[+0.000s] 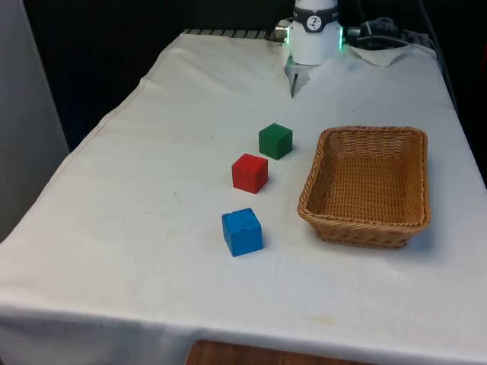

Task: Pick up the blue cube and place it into the basket.

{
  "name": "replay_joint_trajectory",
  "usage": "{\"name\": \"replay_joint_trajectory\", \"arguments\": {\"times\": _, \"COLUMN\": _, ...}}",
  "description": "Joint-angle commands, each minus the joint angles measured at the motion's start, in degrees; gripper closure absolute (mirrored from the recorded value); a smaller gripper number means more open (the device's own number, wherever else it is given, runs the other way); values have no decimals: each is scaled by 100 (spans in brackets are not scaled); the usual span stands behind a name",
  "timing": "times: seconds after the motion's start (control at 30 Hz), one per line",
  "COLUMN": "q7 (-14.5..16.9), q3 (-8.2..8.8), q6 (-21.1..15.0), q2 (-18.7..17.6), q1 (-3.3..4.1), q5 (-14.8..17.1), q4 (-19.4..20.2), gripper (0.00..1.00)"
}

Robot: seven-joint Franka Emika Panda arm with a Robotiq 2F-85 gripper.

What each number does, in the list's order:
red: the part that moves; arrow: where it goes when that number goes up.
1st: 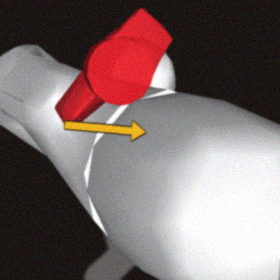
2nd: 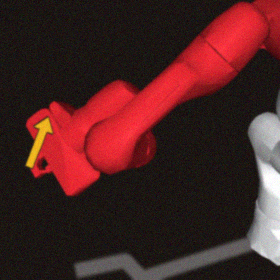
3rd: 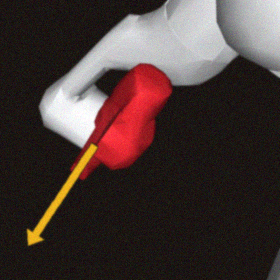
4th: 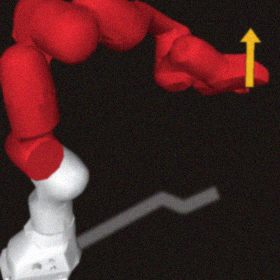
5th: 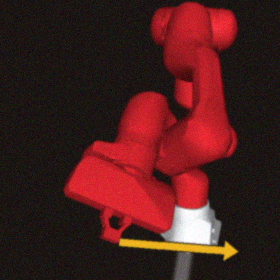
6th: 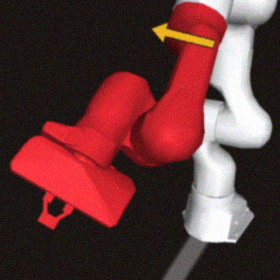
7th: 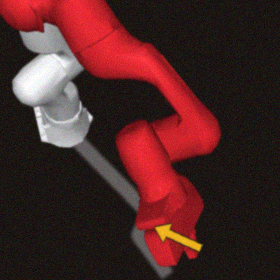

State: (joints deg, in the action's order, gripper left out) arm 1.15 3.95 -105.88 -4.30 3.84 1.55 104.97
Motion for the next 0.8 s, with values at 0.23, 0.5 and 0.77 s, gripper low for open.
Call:
{"name": "replay_joint_trajectory", "arguments": {"times": 0.23, "q7": -155, "q3": -23, "q6": -52, "q2": -533, "q1": 11, "q5": -40, "q4": -533, "gripper": 0}}
{"name": "replay_joint_trajectory", "arguments": {"times": 0.5, "q7": -206, "q3": -17, "q6": -155, "q2": -854, "q1": 6, "q5": -46, "q4": -825, "gripper": 0}}
{"name": "replay_joint_trajectory", "arguments": {"times": 0.77, "q7": -286, "q3": -11, "q6": -298, "q2": -1243, "q1": 6, "q5": -63, "q4": -1192, "gripper": 0}}
